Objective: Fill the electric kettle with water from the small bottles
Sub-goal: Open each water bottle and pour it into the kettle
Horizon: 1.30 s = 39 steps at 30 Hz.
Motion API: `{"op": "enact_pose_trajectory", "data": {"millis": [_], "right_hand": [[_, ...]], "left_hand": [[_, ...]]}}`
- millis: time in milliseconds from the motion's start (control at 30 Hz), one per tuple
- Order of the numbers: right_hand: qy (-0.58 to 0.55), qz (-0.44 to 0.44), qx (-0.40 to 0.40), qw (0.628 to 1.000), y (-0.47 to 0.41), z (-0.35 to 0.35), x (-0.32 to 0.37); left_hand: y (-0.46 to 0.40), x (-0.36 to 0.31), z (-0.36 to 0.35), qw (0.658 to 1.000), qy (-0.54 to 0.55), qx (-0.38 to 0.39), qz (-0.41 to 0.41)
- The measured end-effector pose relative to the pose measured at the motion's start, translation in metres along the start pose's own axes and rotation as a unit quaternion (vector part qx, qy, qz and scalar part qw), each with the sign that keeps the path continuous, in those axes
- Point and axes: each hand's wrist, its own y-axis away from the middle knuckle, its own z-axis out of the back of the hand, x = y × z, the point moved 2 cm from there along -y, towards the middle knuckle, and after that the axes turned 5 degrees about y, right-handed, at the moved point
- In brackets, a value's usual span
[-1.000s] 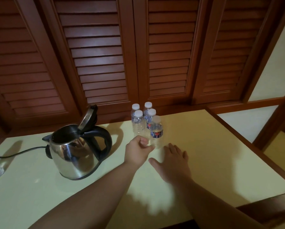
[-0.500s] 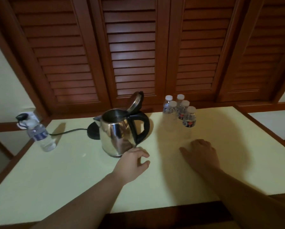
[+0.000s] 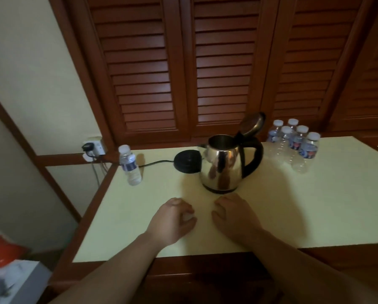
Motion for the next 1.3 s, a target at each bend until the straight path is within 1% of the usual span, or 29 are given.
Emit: {"op": "enact_pose_trajectory", "data": {"millis": [167,267,367,433,500,567,667,767,867,967,1033,1100,1200,1300], "right_hand": [[0.004,0.044,0.043,0.998,-0.019,-0.020,0.062],[0.018,0.028,0.064,0.997,-0.031,-0.033,0.081],[0.040,0.013,0.080,0.996,-0.036,-0.042,0.085],[0.047,0.009,0.085,0.995,-0.034,-0.041,0.085],[0.055,0.012,0.080,0.995,-0.032,-0.039,0.086],[0.059,0.008,0.071,0.996,-0.033,-0.038,0.086],[0.053,-0.004,0.066,0.996,-0.035,-0.039,0.085],[0.016,-0.027,0.069,0.997,-0.035,-0.038,0.080],[-0.038,-0.041,0.056,0.997,-0.033,-0.031,0.077],[-0.048,-0.022,0.009,0.999,-0.036,-0.013,0.083],[-0.038,-0.001,-0.038,0.999,-0.043,0.004,0.093],[-0.053,0.006,-0.068,0.996,-0.052,0.022,0.108],[-0.081,0.030,-0.065,0.994,-0.070,0.050,0.137],[-0.069,0.062,-0.062,0.994,-0.084,0.067,0.161]], "left_hand": [[0.025,0.052,0.048,0.996,-0.066,-0.034,0.049],[0.030,0.078,0.068,0.990,-0.071,-0.061,0.107],[0.027,0.098,0.086,0.980,-0.064,-0.074,0.171],[0.020,0.108,0.097,0.974,-0.023,-0.087,0.210],[0.009,0.115,0.108,0.960,0.038,-0.124,0.247],[-0.006,0.120,0.118,0.946,0.095,-0.160,0.265],[-0.032,0.125,0.130,0.936,0.159,-0.187,0.253],[-0.049,0.123,0.130,0.927,0.208,-0.180,0.254],[-0.055,0.120,0.124,0.931,0.200,-0.169,0.255],[-0.052,0.118,0.114,0.947,0.185,-0.129,0.231],[-0.045,0.110,0.105,0.959,0.186,-0.085,0.198],[-0.035,0.099,0.095,0.968,0.189,-0.036,0.158],[-0.022,0.088,0.083,0.970,0.204,-0.009,0.129],[-0.013,0.082,0.077,0.971,0.207,-0.005,0.119]]}}
